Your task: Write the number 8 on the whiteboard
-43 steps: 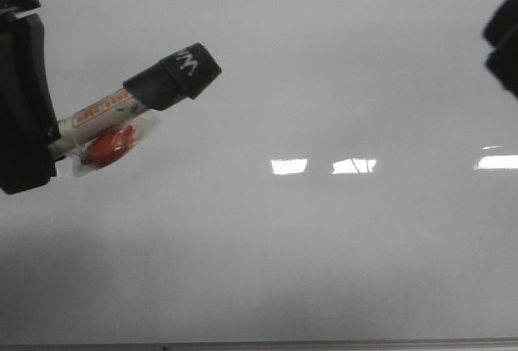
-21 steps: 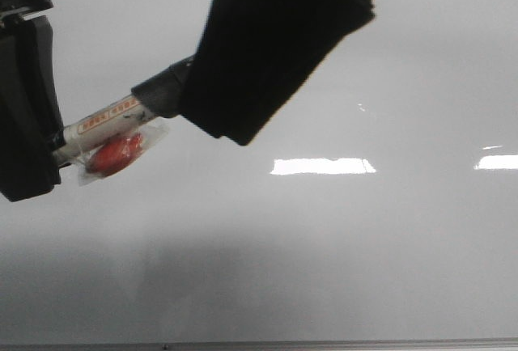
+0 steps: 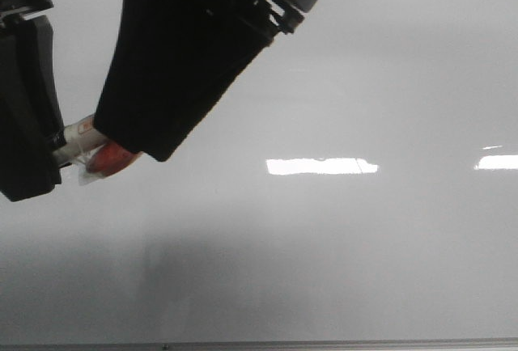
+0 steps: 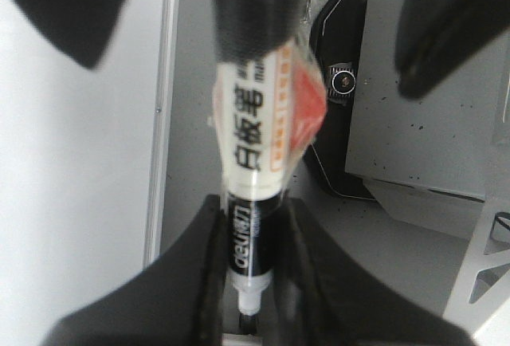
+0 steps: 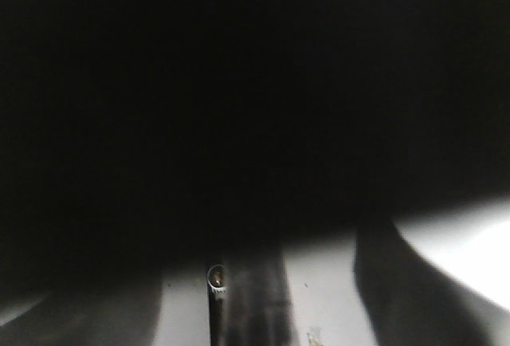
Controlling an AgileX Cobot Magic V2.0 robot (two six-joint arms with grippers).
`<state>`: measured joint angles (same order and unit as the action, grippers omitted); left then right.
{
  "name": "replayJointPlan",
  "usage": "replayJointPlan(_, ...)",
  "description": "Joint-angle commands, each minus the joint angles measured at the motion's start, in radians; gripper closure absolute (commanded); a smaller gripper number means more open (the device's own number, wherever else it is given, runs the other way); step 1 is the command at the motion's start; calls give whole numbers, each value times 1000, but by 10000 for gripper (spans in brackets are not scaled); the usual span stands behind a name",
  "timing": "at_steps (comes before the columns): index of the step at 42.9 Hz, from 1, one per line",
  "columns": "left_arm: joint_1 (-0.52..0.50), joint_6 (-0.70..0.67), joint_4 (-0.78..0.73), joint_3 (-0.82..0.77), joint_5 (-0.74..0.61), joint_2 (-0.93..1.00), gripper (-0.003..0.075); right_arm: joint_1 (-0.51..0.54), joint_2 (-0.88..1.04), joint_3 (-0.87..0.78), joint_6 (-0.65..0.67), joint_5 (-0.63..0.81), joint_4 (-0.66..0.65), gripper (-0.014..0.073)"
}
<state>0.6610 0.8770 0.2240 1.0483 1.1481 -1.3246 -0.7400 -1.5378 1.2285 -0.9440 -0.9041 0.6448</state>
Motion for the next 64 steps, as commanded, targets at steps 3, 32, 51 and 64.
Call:
replayJointPlan(3,10,-2,22,30,-17,23,741,-1,34,32,-22,21,60,313)
replayJointPlan(32,-37,-198,24,26,-120,84,95,155,71,-10,20,-47,56,652)
replayJointPlan(51,-276,-213,261,-387,-426,439,668,308,301,-319,20,279,176,652)
replayJointPlan(64,-298,-213,392,-611,-642,873,741,307,190,-241,9,410,258,652)
